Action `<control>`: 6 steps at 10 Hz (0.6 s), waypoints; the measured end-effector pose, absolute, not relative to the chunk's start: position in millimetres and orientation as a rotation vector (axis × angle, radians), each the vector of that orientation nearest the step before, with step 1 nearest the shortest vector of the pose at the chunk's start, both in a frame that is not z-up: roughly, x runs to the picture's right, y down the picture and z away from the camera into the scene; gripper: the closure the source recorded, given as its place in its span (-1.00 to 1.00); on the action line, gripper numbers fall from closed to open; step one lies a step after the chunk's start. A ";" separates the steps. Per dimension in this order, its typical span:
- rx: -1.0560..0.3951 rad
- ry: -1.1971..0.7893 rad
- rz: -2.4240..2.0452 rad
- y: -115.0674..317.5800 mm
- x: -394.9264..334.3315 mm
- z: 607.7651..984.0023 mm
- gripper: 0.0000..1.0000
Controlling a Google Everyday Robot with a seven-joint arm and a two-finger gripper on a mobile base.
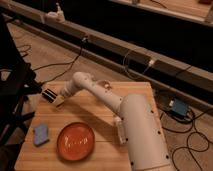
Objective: Place the eraser on the white sponge
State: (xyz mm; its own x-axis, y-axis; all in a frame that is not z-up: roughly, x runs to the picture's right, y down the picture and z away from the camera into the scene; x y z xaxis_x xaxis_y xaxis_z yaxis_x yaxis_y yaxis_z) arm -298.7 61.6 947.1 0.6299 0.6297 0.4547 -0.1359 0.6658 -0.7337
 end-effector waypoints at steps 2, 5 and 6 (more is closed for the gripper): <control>-0.719 -0.749 0.509 69.2 -292.0 963.5 -0.25; -0.699 -0.723 0.520 68.6 -286.3 975.1 0.02; -0.689 -0.713 0.509 67.7 -285.5 975.6 0.23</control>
State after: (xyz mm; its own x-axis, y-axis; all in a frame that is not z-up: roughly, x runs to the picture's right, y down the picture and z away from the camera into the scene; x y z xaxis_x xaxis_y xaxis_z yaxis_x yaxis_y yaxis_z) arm -285.5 67.7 975.6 0.6546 0.6310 0.4164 -0.1889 0.6698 -0.7181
